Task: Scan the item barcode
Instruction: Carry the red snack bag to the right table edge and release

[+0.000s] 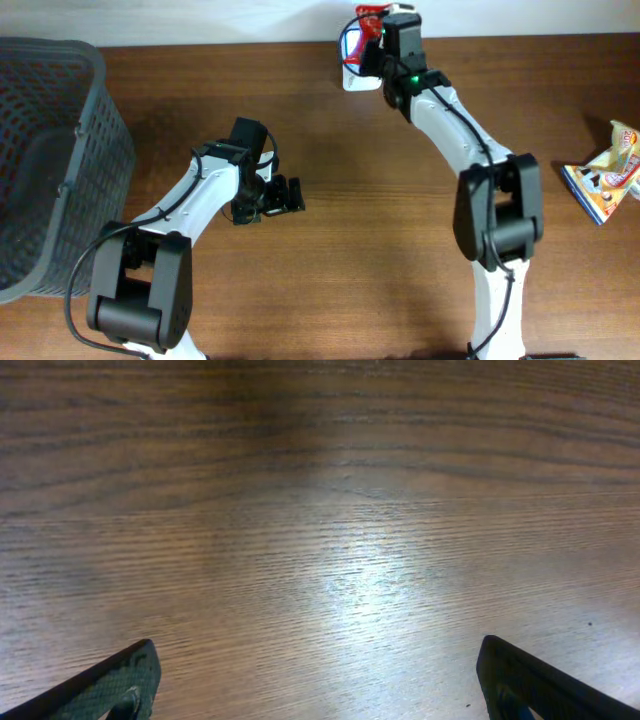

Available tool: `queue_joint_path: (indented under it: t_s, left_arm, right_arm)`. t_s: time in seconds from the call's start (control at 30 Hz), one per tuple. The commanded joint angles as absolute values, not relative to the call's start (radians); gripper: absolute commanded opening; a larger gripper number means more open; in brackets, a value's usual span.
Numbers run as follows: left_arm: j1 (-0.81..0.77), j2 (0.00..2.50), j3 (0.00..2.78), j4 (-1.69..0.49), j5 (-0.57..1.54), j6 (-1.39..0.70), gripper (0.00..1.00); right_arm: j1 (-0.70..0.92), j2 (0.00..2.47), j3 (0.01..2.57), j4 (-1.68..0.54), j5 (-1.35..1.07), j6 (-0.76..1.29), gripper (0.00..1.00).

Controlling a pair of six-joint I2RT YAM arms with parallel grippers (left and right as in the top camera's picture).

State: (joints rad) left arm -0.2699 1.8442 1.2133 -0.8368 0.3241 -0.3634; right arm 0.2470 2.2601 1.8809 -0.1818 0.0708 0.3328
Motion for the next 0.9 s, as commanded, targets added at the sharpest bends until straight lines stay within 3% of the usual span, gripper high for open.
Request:
queue_joint_path:
  t_s: [0.0,0.07,0.23,0.4,0.53,0.57,0.6,0.63,0.87]
  left_arm:
    - [-0.272,1.848,1.211,-0.850,0.317,-0.373,0.99]
    - [-0.272,1.848,1.211,-0.858,0.317,-0.373,0.99]
    - [-0.272,1.848,1.211,-0.854,0.317,-0.373,0.99]
    - [-0.272,1.848,1.211,-0.854,0.317,-0.373,0.99]
    - [-0.272,1.848,1.211,-0.853,0.317,-0.373,0.99]
    - [-0.272,1.848,1.211,-0.855,0.317,-0.373,0.99]
    - [-0.272,1.848,1.211,-0.855,0.317,-0.373,0.99]
    - [-0.272,1.848,1.211,-0.857,0.317,-0.373,0.99]
    - [-0.272,1.848,1.211,-0.853,0.316,-0.373,0.99]
  right_arm:
    - [0.178,2.024,1.902,-0.287,0.196,0.447,0.04]
    - [0.062,1.943,1.902,-0.487,0.336,0.533,0.04]
    - [-0.213,1.926,1.900,-0.792,0.352,0.590,0.04]
    - [-0.467,1.945,1.881,-0.917,0.337,0.589,0.04]
    - [-0.538,1.995,1.808,-0.913,0.263,0.589,0.04]
    - [-0.540,2.007,1.795,-0.905,0.267,0.589,0.09]
    - [-0.540,2.014,1.786,-0.897,0.267,0.589,0.27]
    - [-0.540,2.020,1.783,-0.894,0.271,0.588,0.63]
    - [-0.559,1.899,1.811,-0.964,0.285,0.581,0.68]
